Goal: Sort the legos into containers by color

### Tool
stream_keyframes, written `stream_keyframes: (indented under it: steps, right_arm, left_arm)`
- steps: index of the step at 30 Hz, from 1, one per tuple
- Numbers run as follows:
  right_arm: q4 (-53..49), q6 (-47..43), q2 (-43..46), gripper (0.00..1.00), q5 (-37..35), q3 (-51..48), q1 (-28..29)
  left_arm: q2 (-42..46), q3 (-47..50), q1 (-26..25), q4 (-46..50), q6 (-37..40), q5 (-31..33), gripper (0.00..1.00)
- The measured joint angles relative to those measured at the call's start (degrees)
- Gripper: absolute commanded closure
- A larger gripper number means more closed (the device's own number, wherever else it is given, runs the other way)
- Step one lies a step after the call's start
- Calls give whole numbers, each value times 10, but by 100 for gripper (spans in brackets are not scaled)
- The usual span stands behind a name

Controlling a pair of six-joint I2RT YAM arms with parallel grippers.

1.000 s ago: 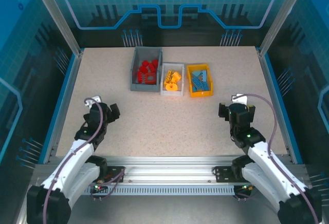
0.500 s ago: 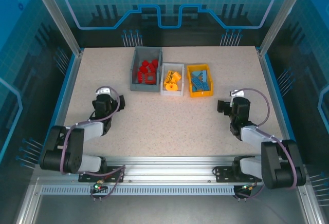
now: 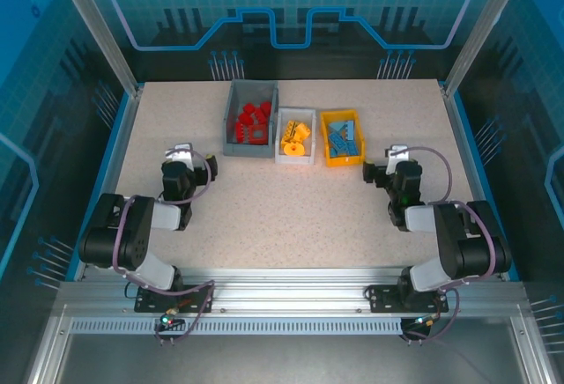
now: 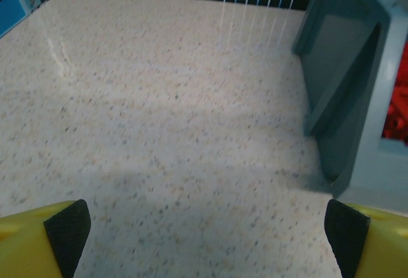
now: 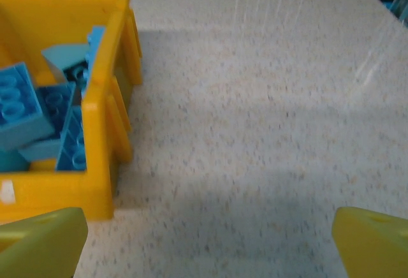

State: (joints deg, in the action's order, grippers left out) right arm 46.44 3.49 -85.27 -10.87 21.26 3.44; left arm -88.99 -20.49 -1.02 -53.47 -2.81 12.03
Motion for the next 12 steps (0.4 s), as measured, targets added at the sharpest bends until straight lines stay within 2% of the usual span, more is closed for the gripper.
stream_keyframes:
  steps: [12]
  right_arm:
    - [-6,-8,0,0,0,14,0]
  left_arm:
    - [0,-1,0,5,0,-6,1]
